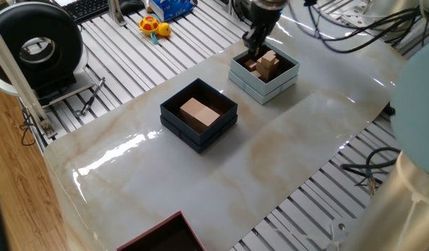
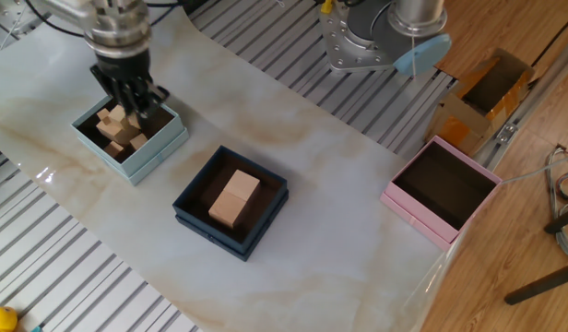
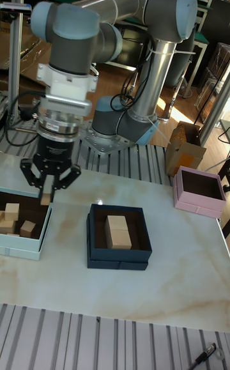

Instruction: Move an object from one box to another

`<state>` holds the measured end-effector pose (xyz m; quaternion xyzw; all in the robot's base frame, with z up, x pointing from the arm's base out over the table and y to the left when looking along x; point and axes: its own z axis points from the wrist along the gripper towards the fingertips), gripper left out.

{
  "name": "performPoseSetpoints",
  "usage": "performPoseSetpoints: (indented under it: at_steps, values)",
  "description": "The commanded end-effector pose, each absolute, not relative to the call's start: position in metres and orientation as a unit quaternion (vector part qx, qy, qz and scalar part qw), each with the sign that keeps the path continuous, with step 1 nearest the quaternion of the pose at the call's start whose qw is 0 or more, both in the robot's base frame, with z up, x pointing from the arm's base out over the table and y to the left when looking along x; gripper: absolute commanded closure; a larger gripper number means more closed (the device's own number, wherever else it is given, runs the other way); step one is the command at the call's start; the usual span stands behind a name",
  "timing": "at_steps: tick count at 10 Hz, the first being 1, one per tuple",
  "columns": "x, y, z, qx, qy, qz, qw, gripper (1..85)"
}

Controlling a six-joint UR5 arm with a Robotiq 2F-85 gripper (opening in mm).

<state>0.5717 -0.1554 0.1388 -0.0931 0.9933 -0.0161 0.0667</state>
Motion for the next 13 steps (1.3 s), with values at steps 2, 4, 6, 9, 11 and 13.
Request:
performPoseSetpoints:
  at_steps: [2, 4, 6, 9, 11, 13]
  values:
    - [0.567, -0.189, 0.150, -0.108, 0.992, -0.014, 0.071, 84.3]
    - [0.572, -0.190, 0.151, -0.083, 0.993, -0.015, 0.079, 84.3]
    - [0.569, -0.182, 0.151, -0.071, 0.995, 0.003, 0.075, 84.3]
    - [0.568, -0.185, 0.133, -0.074, 0.995, 0.006, 0.065, 84.3]
    - [0.566, -0.197, 0.131, -0.079, 0.995, 0.002, 0.064, 84.3]
    - [0.561, -0.200, 0.132, -0.067, 0.996, -0.002, 0.054, 84.3]
